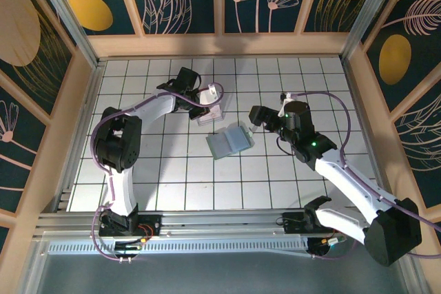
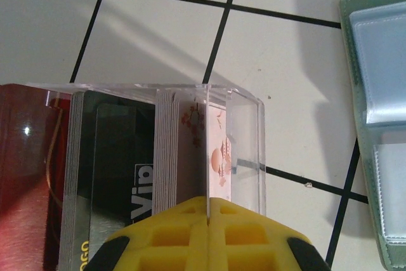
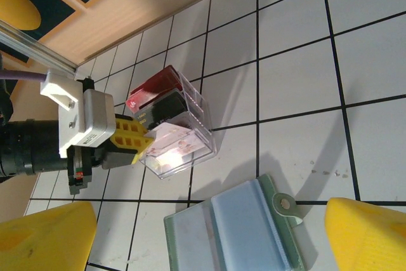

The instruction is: Take the credit cards out of the card holder

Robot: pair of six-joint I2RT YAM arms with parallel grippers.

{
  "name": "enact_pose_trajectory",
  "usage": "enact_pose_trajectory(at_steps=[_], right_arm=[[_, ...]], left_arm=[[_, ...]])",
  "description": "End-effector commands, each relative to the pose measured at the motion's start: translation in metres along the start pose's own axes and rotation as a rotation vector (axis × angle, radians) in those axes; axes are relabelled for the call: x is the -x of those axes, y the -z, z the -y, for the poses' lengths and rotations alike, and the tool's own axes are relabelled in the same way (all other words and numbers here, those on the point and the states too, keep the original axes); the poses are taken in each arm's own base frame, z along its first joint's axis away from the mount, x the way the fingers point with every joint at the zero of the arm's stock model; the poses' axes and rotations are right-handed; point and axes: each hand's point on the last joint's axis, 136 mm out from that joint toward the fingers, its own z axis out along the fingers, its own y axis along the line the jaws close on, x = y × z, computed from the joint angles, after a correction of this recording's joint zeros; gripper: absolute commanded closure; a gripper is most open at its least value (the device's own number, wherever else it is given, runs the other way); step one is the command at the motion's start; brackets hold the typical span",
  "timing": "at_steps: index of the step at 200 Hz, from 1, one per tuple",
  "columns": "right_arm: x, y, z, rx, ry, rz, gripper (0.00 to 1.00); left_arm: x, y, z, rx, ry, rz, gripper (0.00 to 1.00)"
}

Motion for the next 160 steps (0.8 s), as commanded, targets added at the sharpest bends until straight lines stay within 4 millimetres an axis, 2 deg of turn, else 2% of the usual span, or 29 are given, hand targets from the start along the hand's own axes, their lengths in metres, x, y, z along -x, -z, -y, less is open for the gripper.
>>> enact_pose_trajectory(at_steps=[1,36,42,47,107,138,160], right_arm=[[0.012,0.003,-0.003,-0.002,-0.002,0.033,0.08],[0.01,0.002,-0.004,0.01,-0.004,0.026,0.08],[0.01,0.001,-0.005,0.013,-0.004,0.025,0.08],[0.01,0.001,-0.005,0.015,-0.004,0.025,0.08],[0.006,0.0,-0.004,0.018,0.0,0.012,0.08],[0.0,-0.002,-0.002,0.01,0.012,-0.007,0.11],[-0.006,-0.005,0.003,-0.017,0.015,-0.034,0.14]], left_arm=[[-0.003,-0.001,-0.002,-0.016,-0.012,-0.013,0.99],[0.001,0.001,0.003,-0.061,0.013,-0.011,0.9],[0.001,0.001,0.003,-0.064,0.018,-0.013,0.82],[0.002,0.001,0.001,-0.061,0.022,-0.014,0.8],[0.013,0.012,-0.009,-0.025,0.047,-0.006,0.78],[0.028,0.03,-0.016,0.026,0.08,0.041,0.78],[0.042,0.05,-0.021,0.084,0.111,0.104,0.78]])
